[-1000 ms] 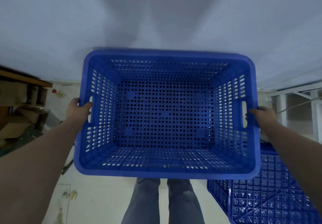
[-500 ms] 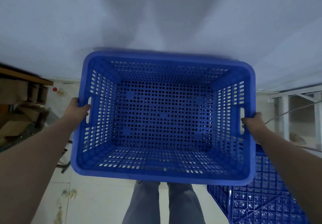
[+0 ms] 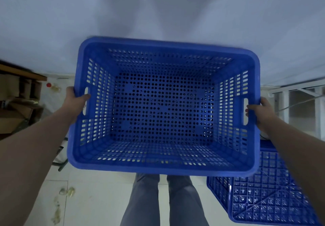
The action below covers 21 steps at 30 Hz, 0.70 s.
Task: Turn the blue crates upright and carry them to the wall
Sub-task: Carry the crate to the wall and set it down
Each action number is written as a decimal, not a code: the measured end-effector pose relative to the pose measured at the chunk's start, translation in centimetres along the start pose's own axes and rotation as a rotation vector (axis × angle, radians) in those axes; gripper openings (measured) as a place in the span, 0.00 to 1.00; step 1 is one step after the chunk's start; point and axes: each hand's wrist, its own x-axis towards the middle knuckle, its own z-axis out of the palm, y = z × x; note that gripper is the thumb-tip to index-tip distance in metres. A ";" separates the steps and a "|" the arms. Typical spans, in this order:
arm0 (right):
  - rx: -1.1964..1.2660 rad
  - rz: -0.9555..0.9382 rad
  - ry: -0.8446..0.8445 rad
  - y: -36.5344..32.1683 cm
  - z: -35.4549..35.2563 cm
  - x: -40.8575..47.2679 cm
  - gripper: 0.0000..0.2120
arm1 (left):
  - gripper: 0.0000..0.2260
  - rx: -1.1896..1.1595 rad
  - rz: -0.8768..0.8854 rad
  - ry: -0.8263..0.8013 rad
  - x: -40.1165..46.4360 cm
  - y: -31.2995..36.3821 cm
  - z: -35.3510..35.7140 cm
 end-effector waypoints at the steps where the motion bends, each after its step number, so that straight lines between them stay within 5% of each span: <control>1: 0.025 -0.006 -0.001 -0.1 0.0 0.1 0.13 | 0.22 -0.013 -0.009 -0.008 -0.2 -0.3 0.0; 16: 0.058 -0.018 -0.029 0.1 -0.1 0.5 0.17 | 0.16 0.029 0.012 0.001 0.0 -1.4 0.3; 21: -0.013 -0.080 0.019 0.2 0.3 0.1 0.19 | 0.23 0.047 0.008 -0.030 -0.1 -1.1 0.1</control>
